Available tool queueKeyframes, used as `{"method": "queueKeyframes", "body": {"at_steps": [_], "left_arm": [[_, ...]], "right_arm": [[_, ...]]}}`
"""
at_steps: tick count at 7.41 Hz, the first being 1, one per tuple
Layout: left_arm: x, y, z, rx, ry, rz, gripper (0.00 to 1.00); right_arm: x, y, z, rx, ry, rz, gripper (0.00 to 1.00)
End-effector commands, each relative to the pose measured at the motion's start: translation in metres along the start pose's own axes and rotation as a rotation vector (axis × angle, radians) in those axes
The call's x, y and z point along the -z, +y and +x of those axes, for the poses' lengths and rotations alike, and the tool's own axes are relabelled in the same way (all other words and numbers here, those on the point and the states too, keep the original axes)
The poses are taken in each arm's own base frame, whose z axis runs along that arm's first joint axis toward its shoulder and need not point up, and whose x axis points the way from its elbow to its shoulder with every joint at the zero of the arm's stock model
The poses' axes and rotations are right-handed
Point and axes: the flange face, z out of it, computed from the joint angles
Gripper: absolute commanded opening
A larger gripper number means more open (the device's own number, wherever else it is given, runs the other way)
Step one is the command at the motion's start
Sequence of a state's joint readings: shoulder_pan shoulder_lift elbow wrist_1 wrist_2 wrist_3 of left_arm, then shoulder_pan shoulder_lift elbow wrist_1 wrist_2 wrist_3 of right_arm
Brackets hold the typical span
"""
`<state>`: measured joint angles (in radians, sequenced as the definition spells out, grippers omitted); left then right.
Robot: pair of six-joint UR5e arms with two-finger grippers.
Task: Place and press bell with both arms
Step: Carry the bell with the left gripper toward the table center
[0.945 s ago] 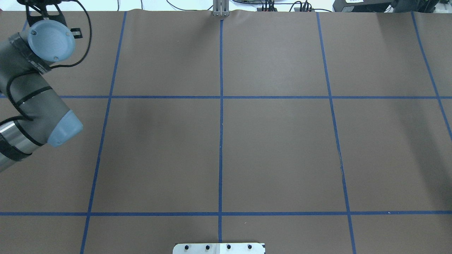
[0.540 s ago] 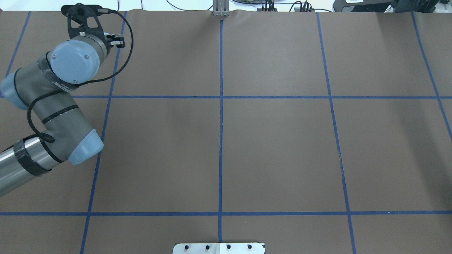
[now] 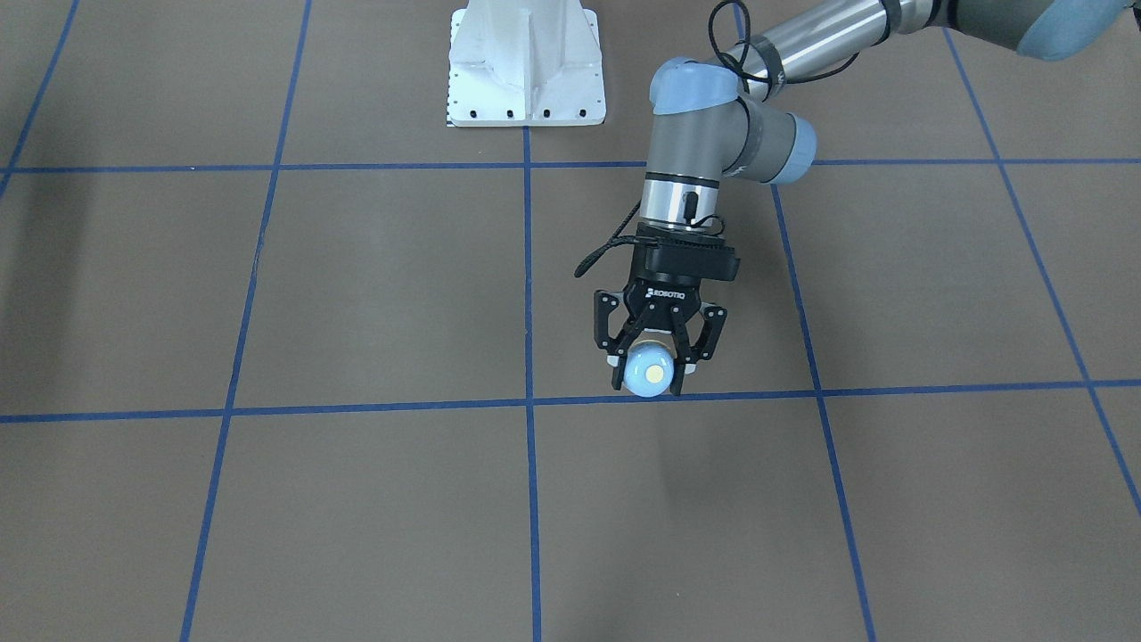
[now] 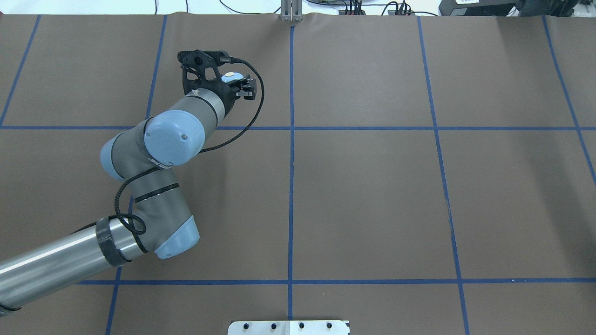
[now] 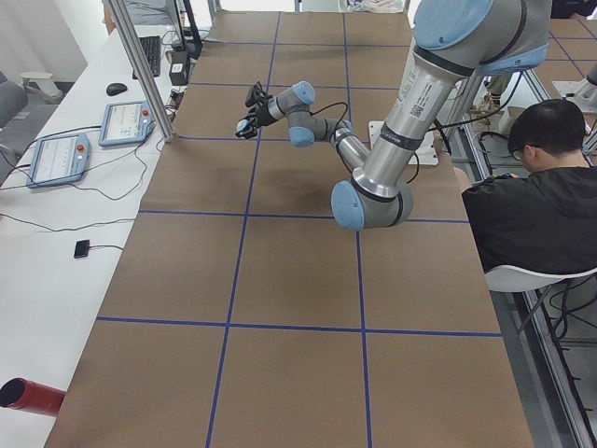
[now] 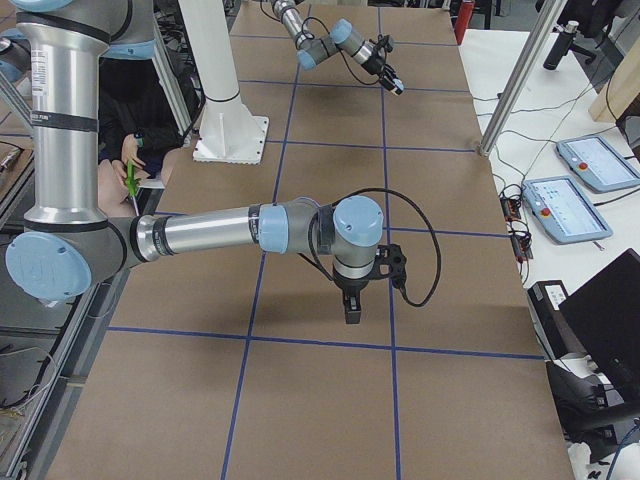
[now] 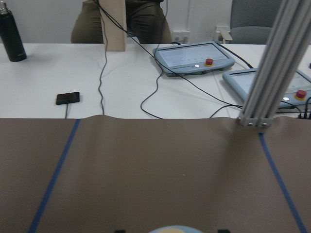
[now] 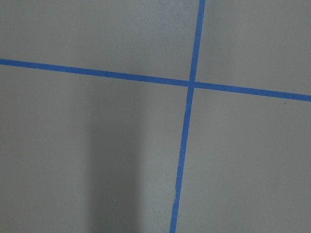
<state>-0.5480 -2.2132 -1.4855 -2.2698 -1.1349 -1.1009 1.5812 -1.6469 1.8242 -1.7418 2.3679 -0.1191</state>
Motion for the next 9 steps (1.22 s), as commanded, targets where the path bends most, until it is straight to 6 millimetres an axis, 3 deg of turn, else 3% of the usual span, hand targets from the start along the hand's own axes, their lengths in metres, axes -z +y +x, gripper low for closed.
{"method": "queueKeyframes", "body": {"at_steps": [1, 2, 4, 7, 9], "left_arm": [[-0.020, 0.028, 0.026, 0.012, 0.035, 0.045, 0.00], [-0.028, 0.056, 0.040, -0.010, 0.019, 0.032, 0.00], [-0.052, 0.074, 0.078, -0.033, -0.014, 0.048, 0.00], [-0.069, 0.092, 0.077, -0.055, -0.049, 0.057, 0.00], [-0.068, 0.107, 0.094, -0.056, -0.038, 0.059, 0.00]], "right_arm": [[-0.008, 0.002, 0.003, -0.002, 0.005, -0.016, 1.00], [-0.012, 0.002, 0.004, -0.007, -0.003, -0.022, 1.00], [-0.011, 0.001, 0.003, -0.005, -0.004, -0.019, 1.00], [-0.009, -0.002, 0.000, 0.002, -0.004, -0.016, 1.00], [-0.010, -0.004, -0.002, 0.008, -0.004, -0.017, 1.00]]}}
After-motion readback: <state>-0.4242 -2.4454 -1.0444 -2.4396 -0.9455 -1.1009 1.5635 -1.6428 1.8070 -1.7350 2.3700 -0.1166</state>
